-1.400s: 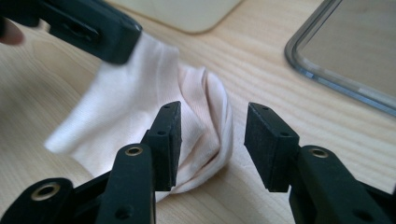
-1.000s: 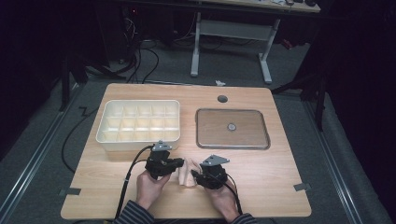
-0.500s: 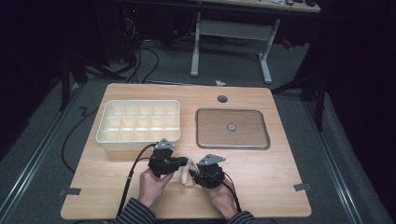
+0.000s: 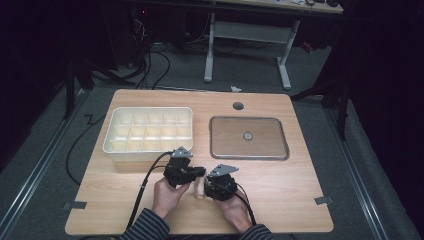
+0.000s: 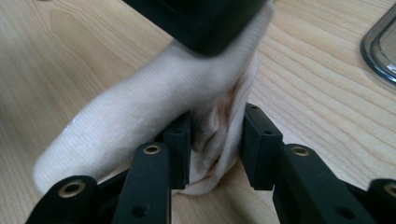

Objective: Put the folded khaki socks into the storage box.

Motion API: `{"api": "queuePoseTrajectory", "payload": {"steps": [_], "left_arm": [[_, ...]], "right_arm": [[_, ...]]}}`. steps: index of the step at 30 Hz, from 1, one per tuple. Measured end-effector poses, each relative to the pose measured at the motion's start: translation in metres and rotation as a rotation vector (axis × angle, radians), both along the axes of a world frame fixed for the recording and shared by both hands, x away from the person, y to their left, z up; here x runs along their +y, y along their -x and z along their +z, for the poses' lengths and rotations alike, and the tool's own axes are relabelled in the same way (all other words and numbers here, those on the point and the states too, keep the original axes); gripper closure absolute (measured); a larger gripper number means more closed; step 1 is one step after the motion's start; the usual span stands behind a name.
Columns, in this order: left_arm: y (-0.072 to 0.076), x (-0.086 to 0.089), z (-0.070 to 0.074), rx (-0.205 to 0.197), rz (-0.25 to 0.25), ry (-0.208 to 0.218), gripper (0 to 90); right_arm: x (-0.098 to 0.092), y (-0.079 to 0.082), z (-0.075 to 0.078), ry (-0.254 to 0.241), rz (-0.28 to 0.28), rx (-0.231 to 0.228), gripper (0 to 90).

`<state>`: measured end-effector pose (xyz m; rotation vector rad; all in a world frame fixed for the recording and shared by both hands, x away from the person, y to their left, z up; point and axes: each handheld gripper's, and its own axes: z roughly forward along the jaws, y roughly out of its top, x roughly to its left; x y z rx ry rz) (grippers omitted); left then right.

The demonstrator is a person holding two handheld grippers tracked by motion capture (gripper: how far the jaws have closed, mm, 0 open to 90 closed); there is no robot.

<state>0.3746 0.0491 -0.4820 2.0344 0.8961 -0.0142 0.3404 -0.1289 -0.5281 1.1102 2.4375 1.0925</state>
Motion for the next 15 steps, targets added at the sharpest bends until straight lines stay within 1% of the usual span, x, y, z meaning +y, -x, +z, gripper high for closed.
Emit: {"api": "queuePoseTrajectory", "payload": {"steps": [1, 2, 3, 5, 6, 7, 9, 11, 15], "left_arm": [[0.0, -0.001, -0.001, 0.0, -0.001, 0.001, 85.7], [-0.002, -0.002, -0.003, 0.006, 0.001, 0.0, 85.6], [-0.002, -0.002, -0.004, 0.002, 0.0, -0.005, 85.6], [-0.003, -0.003, -0.006, -0.002, 0.003, -0.013, 85.6], [-0.003, -0.003, -0.006, -0.002, 0.003, -0.013, 85.6], [-0.003, -0.004, -0.007, -0.006, 0.004, -0.025, 85.6], [-0.004, -0.005, -0.009, -0.01, 0.01, -0.044, 85.6], [-0.005, -0.005, -0.01, -0.008, 0.012, -0.054, 85.6], [-0.005, -0.006, -0.012, -0.008, 0.017, -0.07, 85.6]], "right_arm": [[0.0, 0.0, 0.0, -0.008, -0.002, 0.009, 66.4], [0.0, 0.0, 0.0, -0.01, 0.001, 0.008, 66.2], [-0.001, -0.001, 0.0, -0.013, 0.0, 0.009, 65.2], [-0.002, -0.001, 0.0, -0.01, -0.005, 0.008, 62.3], [-0.002, -0.001, 0.0, -0.01, -0.005, 0.008, 62.3], [-0.002, -0.001, 0.001, -0.007, -0.012, 0.006, 61.7], [-0.004, 0.002, 0.003, -0.004, -0.022, 0.001, 60.4], [-0.007, 0.005, 0.006, 0.001, -0.033, -0.003, 60.1], [-0.017, 0.013, 0.013, -0.014, -0.04, -0.02, 61.0]]}}
